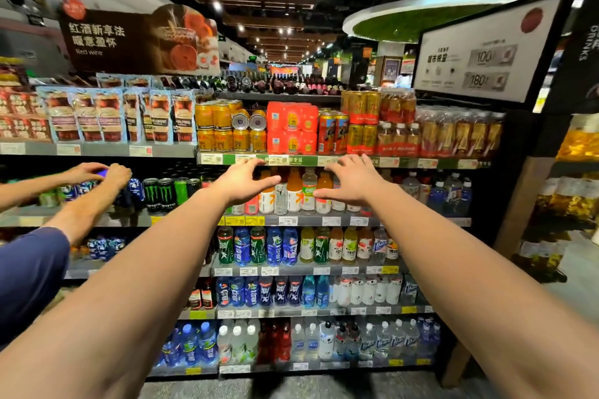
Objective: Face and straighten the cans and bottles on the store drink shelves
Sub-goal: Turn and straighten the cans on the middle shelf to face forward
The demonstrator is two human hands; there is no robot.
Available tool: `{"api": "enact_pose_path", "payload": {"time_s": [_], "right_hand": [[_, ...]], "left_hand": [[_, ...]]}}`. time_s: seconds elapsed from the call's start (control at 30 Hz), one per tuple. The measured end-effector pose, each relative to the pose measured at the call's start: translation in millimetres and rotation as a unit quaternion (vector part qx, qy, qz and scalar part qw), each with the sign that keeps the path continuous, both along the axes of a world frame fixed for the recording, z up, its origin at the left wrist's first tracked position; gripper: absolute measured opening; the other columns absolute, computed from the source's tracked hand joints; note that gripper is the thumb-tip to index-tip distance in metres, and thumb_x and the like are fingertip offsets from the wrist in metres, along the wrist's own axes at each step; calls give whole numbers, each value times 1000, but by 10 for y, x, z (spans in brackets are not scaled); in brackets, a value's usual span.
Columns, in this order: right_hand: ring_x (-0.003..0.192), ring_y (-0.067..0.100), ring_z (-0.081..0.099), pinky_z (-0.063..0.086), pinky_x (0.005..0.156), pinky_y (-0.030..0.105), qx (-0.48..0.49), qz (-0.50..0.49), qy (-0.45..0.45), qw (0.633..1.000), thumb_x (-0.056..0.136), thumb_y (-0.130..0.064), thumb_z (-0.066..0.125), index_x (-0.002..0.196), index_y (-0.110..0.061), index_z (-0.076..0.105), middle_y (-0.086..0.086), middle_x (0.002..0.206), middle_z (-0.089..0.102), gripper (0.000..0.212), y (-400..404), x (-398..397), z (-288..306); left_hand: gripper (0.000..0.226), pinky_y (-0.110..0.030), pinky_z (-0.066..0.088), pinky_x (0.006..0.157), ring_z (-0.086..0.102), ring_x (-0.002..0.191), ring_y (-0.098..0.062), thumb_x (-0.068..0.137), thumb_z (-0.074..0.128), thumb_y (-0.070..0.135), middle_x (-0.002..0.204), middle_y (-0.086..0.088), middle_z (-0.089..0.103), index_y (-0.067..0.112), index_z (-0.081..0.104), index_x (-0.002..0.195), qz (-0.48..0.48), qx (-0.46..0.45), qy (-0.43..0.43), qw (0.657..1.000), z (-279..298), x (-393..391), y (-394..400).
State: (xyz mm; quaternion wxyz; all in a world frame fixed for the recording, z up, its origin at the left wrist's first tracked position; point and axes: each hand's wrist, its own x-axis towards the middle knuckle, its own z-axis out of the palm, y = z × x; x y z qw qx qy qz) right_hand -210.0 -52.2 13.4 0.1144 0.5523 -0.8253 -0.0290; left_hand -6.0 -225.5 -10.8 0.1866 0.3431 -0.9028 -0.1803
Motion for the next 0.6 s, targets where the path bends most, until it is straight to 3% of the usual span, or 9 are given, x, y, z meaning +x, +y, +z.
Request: {"api": "enact_pose_path", "payload": {"time_s": [0.3, 0.6], "right_hand": [[145, 32, 23, 11, 120, 54, -27, 40, -7, 999, 78, -89, 32, 150, -27, 33, 11, 156, 33, 95, -1026, -830, -168], [147, 31, 19, 10, 120, 54, -22, 65, -26, 997, 77, -90, 31, 153, -29, 29, 11, 158, 29, 97, -1929, -1632, -295]], "left_hand": [[81, -42, 37, 112, 42, 138, -29, 86, 56, 69, 154, -12, 36, 22, 38, 149, 19, -10, -17, 1000, -63, -696, -803], [83, -46, 36, 114, 40, 139, -30, 86, 55, 69, 153, -12, 35, 21, 36, 150, 31, 7, -33, 999, -138, -1397, -1531]]}}
